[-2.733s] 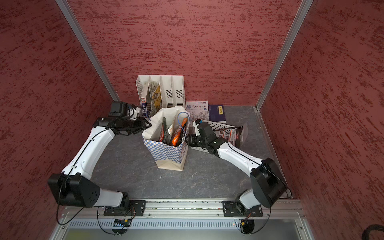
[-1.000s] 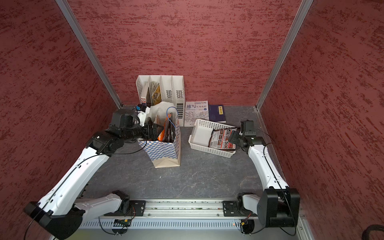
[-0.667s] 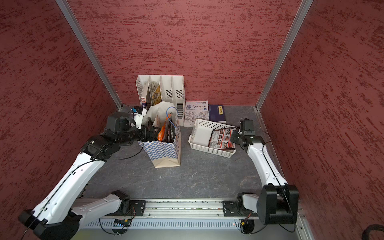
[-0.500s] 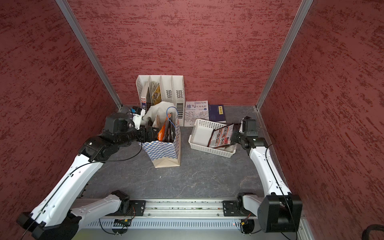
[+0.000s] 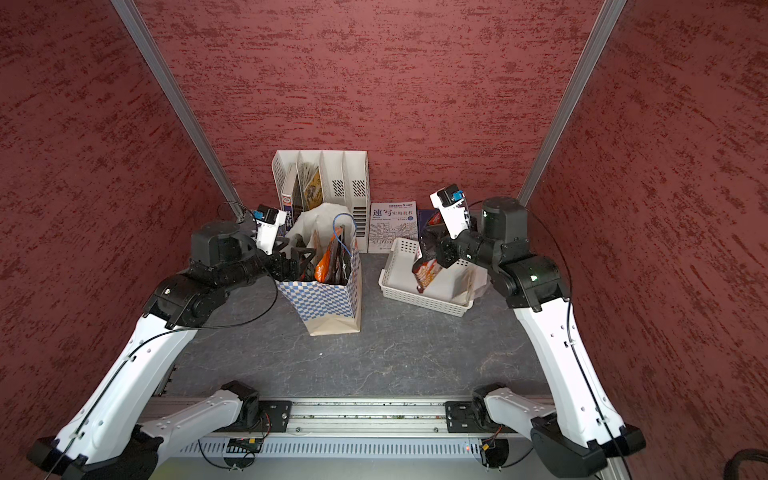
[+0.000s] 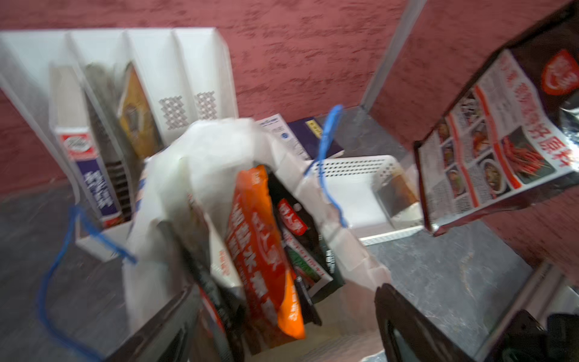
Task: Place the condiment packets inside the bag
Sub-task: Pick up the condiment packet from the storage box, then place the condiment packet in the paper bag.
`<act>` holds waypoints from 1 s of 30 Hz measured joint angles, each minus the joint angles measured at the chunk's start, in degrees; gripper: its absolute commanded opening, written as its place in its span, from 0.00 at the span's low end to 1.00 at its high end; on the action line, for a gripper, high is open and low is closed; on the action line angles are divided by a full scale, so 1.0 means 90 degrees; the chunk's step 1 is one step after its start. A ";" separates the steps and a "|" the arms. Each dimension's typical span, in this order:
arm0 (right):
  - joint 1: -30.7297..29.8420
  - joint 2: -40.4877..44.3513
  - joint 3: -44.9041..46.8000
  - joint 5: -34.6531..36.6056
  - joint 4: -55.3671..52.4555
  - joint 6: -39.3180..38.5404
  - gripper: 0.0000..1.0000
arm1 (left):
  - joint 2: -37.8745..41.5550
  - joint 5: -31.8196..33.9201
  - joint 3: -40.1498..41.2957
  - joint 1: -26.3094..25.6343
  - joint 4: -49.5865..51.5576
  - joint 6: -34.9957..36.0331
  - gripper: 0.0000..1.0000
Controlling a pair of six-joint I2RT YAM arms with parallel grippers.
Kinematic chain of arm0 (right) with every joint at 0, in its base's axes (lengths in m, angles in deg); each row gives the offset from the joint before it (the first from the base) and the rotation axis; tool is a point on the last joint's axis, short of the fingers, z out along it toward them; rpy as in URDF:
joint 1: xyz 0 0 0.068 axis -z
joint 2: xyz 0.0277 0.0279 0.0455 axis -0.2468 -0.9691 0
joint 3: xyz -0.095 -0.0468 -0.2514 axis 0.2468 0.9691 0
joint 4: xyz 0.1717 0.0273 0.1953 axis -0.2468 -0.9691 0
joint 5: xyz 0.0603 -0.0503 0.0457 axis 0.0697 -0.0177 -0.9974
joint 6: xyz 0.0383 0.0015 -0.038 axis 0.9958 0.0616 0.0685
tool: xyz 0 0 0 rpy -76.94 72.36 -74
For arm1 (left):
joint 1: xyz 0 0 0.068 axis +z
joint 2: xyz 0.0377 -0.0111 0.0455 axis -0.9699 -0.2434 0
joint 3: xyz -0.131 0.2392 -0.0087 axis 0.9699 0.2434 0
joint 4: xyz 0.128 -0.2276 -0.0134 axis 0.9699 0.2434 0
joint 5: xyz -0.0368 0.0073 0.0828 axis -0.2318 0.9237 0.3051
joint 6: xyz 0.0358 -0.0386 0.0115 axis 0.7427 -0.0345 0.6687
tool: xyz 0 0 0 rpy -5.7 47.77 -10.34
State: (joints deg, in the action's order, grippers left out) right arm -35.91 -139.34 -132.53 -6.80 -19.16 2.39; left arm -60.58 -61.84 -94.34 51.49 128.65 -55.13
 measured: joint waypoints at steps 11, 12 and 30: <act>-0.1503 -0.0393 -0.1294 -0.0274 -0.1967 -0.1712 0.00 | -0.0104 -0.1387 -0.0151 -0.1472 -0.0899 0.2450 1.00; -0.1613 -0.0410 -0.1311 -0.0240 -0.2052 -0.1807 0.00 | -0.0143 -0.1549 -0.0185 -0.1511 -0.0991 0.2446 1.00; -0.2322 -0.0172 -0.1858 -0.1115 -0.3038 -0.3320 0.00 | -0.1110 -0.3245 -0.0027 -0.1639 -0.2123 0.0916 1.00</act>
State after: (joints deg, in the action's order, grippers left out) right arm -56.81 -140.89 -149.25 -16.83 -46.51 -27.49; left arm -70.57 -91.04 -94.58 36.73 109.54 -46.89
